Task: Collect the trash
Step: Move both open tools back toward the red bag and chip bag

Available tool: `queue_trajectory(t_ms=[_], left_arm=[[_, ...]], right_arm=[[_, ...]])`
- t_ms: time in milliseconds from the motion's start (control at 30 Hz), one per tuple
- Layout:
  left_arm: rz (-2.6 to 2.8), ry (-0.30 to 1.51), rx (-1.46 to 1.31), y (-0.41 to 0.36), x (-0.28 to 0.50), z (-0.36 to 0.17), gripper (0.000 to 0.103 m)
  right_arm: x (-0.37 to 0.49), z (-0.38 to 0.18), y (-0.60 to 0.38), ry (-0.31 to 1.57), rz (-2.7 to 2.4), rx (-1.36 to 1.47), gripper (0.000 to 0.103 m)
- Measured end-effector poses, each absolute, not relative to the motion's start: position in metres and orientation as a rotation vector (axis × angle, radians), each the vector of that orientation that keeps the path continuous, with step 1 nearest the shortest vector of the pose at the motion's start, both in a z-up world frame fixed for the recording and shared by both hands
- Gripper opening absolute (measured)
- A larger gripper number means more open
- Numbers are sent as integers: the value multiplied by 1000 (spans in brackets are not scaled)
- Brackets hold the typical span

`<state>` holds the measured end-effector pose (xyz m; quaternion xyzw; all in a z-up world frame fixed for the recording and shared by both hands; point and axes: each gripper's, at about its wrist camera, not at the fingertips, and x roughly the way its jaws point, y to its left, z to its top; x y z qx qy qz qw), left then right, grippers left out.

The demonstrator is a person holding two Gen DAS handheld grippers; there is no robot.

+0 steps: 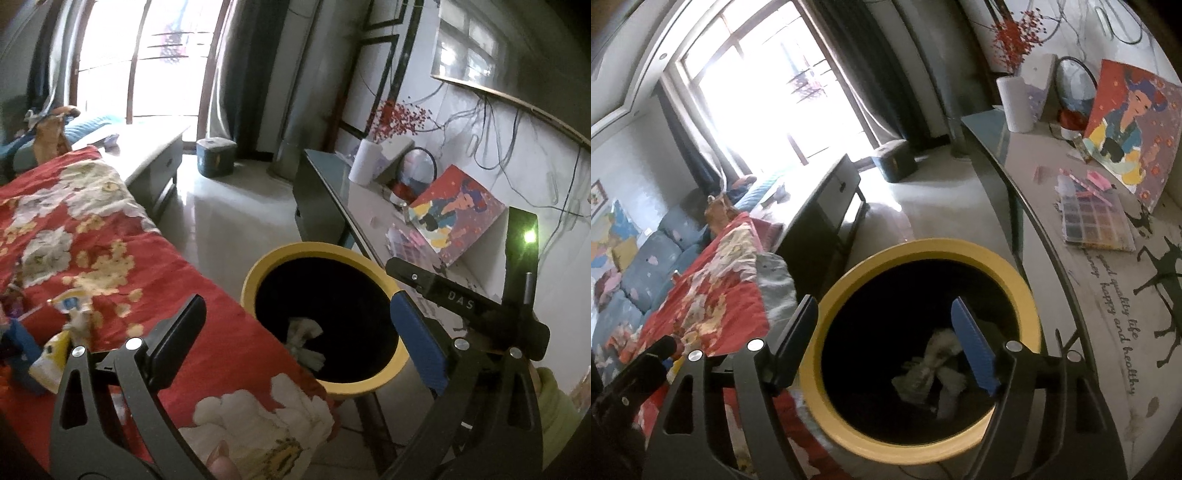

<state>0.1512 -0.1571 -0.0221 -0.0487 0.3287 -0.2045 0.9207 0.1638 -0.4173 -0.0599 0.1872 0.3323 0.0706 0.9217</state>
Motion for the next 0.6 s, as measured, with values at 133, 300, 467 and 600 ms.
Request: queue_trajectory(t_ms=[133,300,467,600], left_arm=[[-383,658,-101,-145,144,-17,92],[-336,641,-108,-127,136,-11,92],[-289,619,-120,-109,129,-6,92],[-255,593,-125,-94,122,0,92]], right_arm=[[161,-53,-405,674,170,370,74],[157,-44,-388,668,210,351,75],[152,-36,-370,658,247,329,76],[147,-29,-352,652,282,308,76]])
